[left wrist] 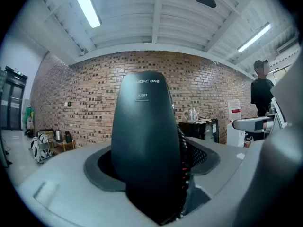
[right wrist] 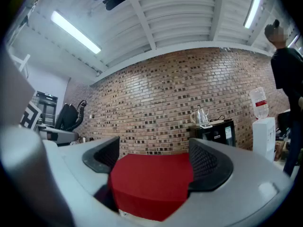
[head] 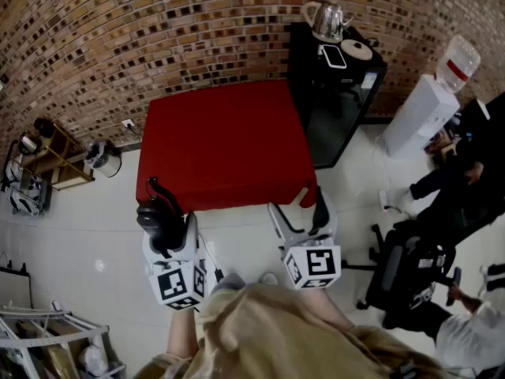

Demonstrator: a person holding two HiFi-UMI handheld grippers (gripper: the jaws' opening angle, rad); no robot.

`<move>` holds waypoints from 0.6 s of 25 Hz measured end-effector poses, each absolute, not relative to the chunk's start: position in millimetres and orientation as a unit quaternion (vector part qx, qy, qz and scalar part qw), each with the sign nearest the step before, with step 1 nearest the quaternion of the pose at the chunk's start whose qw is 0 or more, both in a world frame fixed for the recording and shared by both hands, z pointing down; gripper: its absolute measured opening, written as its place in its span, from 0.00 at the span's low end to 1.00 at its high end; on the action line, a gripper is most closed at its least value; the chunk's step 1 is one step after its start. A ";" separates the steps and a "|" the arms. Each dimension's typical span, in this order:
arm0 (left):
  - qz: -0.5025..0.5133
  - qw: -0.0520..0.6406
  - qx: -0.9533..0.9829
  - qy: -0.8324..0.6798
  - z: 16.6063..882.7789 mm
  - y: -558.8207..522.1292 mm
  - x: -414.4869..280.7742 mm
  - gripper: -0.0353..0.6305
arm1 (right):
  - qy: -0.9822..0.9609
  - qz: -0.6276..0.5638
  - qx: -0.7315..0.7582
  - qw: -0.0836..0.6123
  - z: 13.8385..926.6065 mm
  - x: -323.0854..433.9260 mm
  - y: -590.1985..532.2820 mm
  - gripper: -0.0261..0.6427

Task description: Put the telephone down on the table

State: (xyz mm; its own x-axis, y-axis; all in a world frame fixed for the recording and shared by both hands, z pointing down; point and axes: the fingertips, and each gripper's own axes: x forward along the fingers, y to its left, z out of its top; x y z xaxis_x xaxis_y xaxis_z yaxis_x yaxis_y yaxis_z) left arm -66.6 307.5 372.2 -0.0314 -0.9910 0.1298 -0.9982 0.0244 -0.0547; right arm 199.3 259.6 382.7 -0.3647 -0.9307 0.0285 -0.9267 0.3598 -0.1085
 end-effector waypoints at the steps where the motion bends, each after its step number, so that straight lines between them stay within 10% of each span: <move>1: 0.066 0.030 0.694 -0.716 374.0 304.6 -65.3 0.59 | 0.829 -0.051 -0.557 0.014 387.2 194.0 257.2 0.70; 15: 0.059 0.058 0.710 -0.699 427.0 154.0 -93.5 0.59 | 0.816 -0.045 -0.576 -0.007 415.4 164.3 119.1 0.69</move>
